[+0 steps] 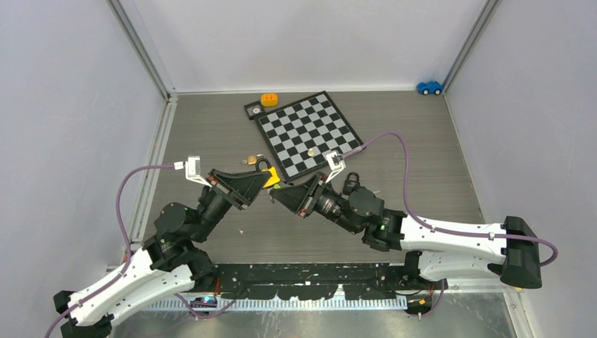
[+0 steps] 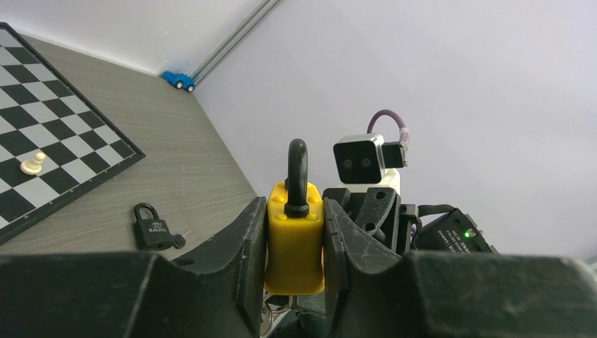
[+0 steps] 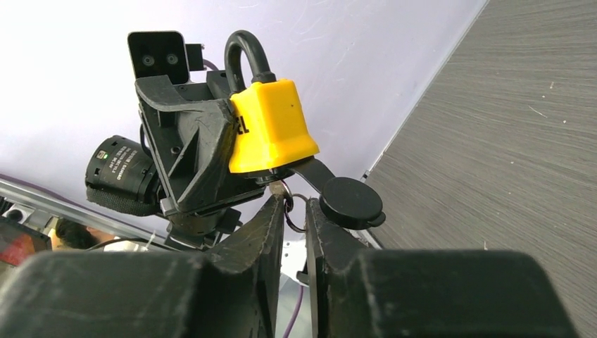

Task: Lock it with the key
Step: Lock the lock.

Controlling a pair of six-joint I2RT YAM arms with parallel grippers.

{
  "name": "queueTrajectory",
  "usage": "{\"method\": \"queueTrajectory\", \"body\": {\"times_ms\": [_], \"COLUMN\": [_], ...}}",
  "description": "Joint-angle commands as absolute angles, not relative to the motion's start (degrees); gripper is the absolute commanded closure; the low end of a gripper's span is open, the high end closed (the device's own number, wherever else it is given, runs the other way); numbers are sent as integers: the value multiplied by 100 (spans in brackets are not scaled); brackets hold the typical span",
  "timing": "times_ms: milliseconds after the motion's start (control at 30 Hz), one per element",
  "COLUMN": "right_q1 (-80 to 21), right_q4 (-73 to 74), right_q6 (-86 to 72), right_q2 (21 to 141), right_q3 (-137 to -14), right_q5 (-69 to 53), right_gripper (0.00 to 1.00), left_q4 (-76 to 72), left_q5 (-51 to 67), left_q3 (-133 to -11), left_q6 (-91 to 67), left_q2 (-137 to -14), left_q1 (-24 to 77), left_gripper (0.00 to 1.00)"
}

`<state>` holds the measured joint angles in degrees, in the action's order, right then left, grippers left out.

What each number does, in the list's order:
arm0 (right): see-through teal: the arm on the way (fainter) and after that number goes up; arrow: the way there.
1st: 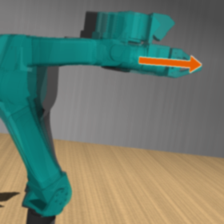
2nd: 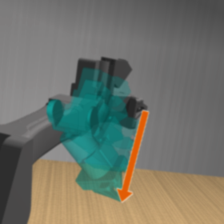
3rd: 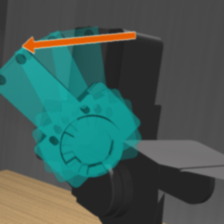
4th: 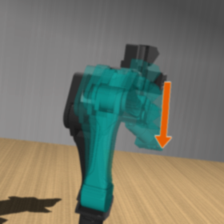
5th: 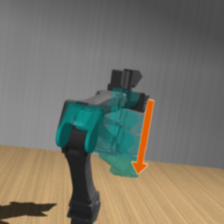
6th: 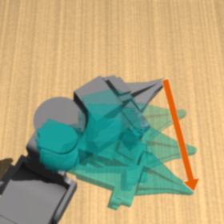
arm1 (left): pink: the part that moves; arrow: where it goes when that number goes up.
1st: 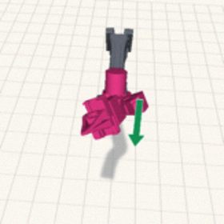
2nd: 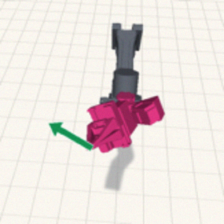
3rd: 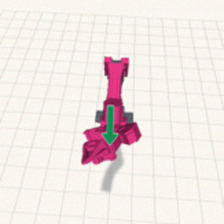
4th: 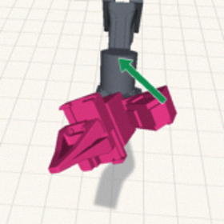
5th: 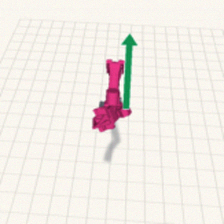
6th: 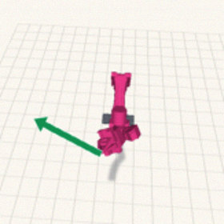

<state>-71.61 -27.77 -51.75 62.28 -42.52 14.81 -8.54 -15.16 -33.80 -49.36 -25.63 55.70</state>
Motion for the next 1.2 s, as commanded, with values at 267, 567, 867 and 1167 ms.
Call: {"method": "queueTrajectory", "body": {"times_ms": [267,567,867,1167], "right_q1": [-7146,-7154,-7234,-7616], "right_q4": [-3511,-3462,-3115,-3119], "right_q6": [-4906,-4906,-4842,-4930], "right_q2": [6259,6184,5953,5968], "right_q3": [-4126,-3946,-3490,-3180], "right_q5": [1128,859,852,933], "right_gripper": [100,100,100,100], "left_q4": [-1816,-1987,-2034,-2082], "left_q5": [-1421,-1532,-1578,-1664], "left_q3": [-3421,-3417,-3520,-3438], "left_q6": [-5141,-5146,-5159,-5126], "left_q2": [-2526,-2655,-2792,-2758], "left_q1": [5590,5590,5590,5590], "left_gripper": [100,100,100,100]}}
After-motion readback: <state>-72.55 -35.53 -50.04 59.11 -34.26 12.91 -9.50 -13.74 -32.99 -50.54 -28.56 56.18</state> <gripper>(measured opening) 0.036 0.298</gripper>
